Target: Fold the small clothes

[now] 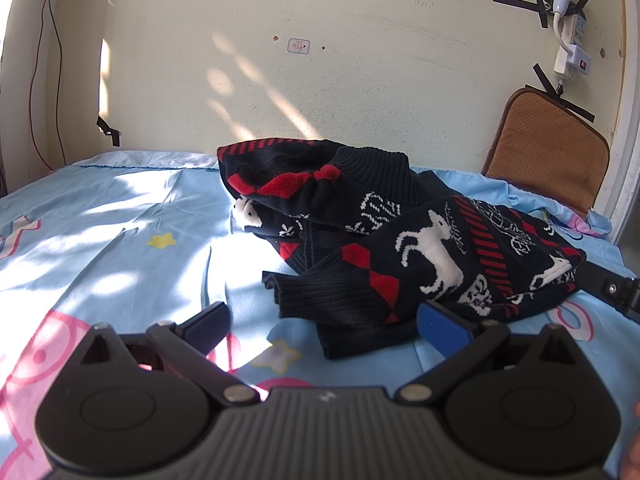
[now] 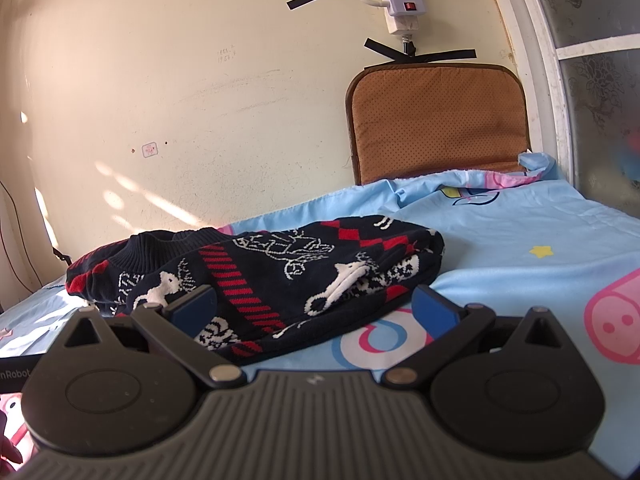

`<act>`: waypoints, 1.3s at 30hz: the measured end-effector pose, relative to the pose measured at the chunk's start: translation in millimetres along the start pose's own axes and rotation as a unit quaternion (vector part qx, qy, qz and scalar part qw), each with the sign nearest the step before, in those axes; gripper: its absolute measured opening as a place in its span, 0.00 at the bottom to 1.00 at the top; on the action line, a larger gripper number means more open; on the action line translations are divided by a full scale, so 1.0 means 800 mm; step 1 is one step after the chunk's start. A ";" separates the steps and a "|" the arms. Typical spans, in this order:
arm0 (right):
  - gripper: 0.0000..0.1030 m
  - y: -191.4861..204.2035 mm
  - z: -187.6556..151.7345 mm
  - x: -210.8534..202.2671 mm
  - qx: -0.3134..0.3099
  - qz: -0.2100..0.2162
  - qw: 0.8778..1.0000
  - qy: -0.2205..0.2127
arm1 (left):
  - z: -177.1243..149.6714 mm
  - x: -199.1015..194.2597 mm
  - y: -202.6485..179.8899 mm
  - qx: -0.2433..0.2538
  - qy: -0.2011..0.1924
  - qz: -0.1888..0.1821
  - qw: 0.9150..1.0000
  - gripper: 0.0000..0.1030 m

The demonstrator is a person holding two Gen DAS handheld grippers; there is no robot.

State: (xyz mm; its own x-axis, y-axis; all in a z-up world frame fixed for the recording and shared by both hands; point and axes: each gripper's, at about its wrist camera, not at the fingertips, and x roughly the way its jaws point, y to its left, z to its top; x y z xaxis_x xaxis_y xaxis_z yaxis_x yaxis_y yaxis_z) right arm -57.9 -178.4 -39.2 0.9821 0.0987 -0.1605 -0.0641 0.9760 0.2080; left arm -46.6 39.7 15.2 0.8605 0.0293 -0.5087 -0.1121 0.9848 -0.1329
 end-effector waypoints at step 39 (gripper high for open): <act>1.00 -0.003 0.000 -0.004 0.005 0.006 1.000 -0.002 | -0.002 -0.006 -0.001 -0.013 -0.027 0.007 1.000 1.00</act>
State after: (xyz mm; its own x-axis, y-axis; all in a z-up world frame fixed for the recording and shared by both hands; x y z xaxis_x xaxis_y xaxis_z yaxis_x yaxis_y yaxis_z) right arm -60.8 -180.7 -38.9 0.9819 0.1101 -0.1540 -0.0747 0.9728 0.2194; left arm -51.6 38.5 16.4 0.8842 0.0525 -0.4642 -0.1367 0.9793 -0.1496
